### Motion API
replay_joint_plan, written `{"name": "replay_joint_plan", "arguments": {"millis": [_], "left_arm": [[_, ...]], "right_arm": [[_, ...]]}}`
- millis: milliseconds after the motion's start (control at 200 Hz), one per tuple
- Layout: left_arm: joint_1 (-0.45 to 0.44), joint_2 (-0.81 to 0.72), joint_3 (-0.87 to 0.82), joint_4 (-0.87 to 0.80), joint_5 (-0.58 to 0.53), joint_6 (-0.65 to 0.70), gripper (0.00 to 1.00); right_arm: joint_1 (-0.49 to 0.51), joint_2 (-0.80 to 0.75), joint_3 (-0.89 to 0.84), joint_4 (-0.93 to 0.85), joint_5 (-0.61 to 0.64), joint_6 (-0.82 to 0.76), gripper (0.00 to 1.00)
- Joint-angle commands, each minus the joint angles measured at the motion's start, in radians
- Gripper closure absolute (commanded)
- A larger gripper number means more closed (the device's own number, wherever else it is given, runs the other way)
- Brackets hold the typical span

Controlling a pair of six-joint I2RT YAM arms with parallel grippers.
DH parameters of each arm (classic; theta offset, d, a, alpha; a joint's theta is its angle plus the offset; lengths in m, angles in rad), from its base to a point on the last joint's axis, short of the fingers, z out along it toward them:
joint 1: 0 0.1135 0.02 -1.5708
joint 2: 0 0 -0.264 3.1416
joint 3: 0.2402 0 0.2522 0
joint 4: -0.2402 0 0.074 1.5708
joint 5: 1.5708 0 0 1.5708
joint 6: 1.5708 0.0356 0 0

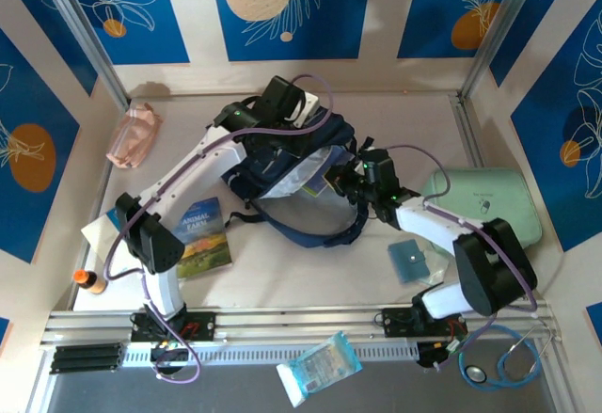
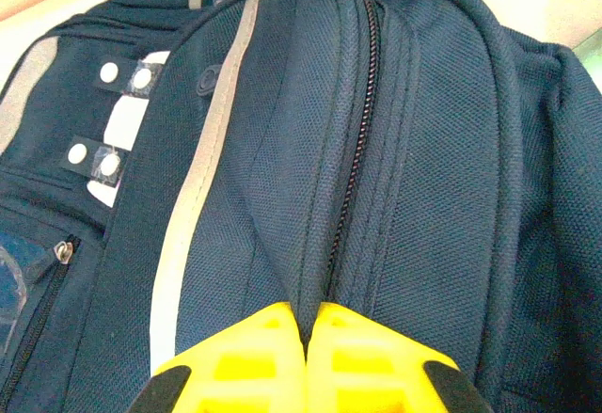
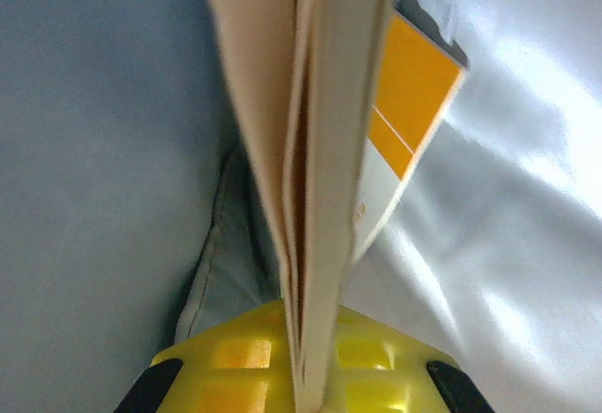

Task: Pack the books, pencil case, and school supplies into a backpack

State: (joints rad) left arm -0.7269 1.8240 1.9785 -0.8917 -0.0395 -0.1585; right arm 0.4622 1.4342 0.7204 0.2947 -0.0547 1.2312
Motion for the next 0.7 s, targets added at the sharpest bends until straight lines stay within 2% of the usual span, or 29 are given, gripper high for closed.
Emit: {"name": "replay_joint_plan", "arguments": {"millis": [0,65,145,330,540,695], "left_arm": [[-0.005,-0.075,0.027,0.138,0.052,-0.029,1.00],[-0.005,-0.075,0.028,0.146,0.058,-0.037,1.00],[-0.004,-0.076,0.028,0.158,0.051,-0.046,1.00],[-0.005,-0.078,0.033,0.159,0.037,-0.050,1.00],[-0.004,-0.072,0.033,0.150,0.021,-0.055,1.00],[-0.003,-0.066,0.027,0.142,0.003,-0.060,1.00]], "right_arm": [[0.027,0.061,0.072,0.030,0.129,0.062,1.00],[0.038,0.109,0.103,-0.032,0.170,0.123,1.00],[0.050,0.173,0.127,-0.023,0.188,0.159,1.00],[0.074,0.300,0.224,-0.024,0.213,0.170,0.94],[0.096,0.411,0.269,0.095,0.145,0.189,0.75],[0.089,0.397,0.259,0.071,0.104,0.191,0.52]]}}
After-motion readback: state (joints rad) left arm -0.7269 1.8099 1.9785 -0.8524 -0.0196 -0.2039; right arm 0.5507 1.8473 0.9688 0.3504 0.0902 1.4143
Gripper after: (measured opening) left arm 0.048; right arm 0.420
